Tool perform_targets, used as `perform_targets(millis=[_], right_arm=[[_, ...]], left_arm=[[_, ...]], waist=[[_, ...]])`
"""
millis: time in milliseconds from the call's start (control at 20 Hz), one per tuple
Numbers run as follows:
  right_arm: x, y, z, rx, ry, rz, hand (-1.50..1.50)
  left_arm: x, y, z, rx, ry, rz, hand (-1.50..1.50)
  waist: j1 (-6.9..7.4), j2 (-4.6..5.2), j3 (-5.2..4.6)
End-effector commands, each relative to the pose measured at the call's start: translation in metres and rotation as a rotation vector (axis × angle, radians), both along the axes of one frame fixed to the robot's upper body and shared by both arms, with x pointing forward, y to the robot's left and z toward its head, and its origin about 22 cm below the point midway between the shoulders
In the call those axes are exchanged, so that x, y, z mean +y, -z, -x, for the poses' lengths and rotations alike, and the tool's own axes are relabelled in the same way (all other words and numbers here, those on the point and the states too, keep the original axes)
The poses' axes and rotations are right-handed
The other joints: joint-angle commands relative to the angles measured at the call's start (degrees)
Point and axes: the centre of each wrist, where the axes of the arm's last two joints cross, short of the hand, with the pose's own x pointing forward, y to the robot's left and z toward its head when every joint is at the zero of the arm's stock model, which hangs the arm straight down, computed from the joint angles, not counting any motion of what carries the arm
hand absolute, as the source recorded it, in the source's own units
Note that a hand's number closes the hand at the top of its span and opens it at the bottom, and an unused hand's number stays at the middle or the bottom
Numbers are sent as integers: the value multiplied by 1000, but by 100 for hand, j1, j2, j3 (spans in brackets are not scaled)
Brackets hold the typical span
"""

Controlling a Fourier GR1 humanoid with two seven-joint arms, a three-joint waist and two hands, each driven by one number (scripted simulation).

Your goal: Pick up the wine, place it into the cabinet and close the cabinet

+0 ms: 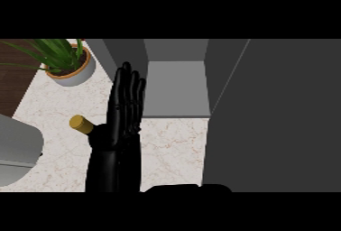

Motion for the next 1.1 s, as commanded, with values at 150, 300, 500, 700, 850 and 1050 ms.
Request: perform_targets(millis=[150, 300, 500, 700, 850, 1050], right_arm=[[10, -23, 13, -26, -4, -19, -150], [-10, -22, 10, -14, 0, -16, -150], [-2, -28, 12, -13, 10, -8, -150], [8, -23, 15, -16, -2, -1, -150], [5, -20, 15, -11, 17, -15, -150], [-5, -19, 4, -7, 5, -4, -150]], left_arm=[[-31, -8, 4, -3, -3, 20, -150], [-33, -10, 2, 5, -16, 18, -150], [-21, -21, 10, 13, -59, 48, -150], [-33, -7, 6, 5, -123, 48, -150], [-17, -12, 16, 44, -139, 74, -150], [5, -7, 8, 59, -200, 86, -150]], waist=[[-1, -1, -1], [-10, 1, 2], [14, -4, 1], [-19, -2, 1], [10, -5, 1], [21, 9, 0]])
